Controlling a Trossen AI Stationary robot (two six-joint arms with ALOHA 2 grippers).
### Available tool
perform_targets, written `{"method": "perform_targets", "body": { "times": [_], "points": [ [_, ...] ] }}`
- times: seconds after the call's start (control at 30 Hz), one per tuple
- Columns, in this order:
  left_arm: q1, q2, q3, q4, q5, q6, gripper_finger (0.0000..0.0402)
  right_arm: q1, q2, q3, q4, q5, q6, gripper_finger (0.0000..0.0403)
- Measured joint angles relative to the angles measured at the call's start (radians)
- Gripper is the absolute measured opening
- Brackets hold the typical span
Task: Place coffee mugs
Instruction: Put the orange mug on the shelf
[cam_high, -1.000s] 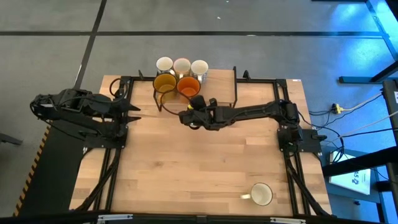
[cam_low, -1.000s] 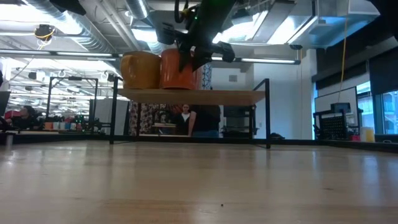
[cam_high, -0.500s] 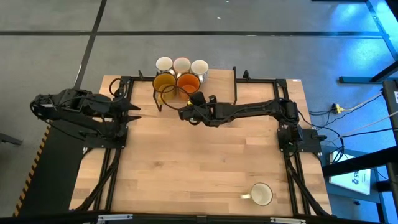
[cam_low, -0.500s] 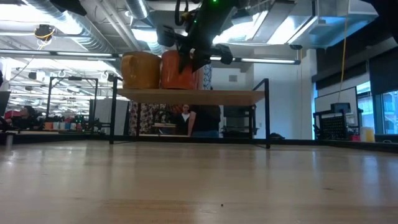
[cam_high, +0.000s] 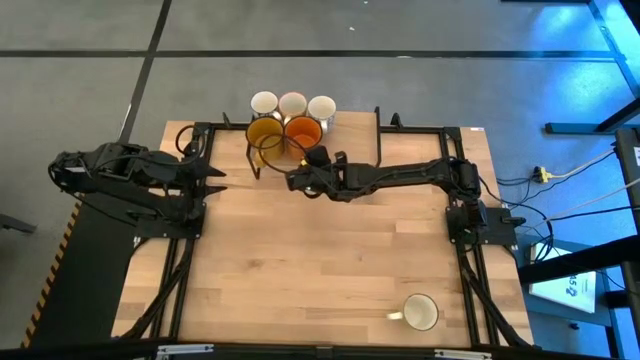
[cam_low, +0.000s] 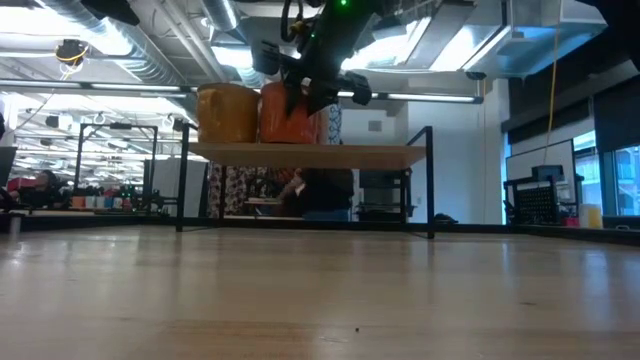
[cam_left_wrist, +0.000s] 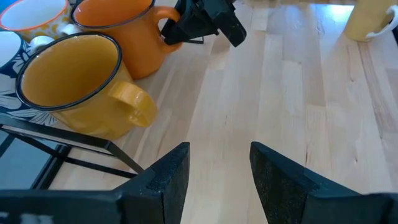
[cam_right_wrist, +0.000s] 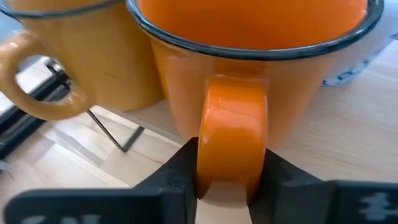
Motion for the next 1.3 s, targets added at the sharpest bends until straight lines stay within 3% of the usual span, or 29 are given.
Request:
{"method": "perform_targets", "body": {
  "times": [0.27,1.3],
  "points": [
    [0.000,0.000,0.000,0.000,-0.002,0.000,0.0163,0.000,0.000,0.000,0.050,-0.018,-0.002,0.0132],
    [0.000,0.000,0.000,-0.001,-0.003,0.000,0.0163,0.002,-0.012,0.000,0.066,-0.068,-0.065,0.0137]
  ]
}}
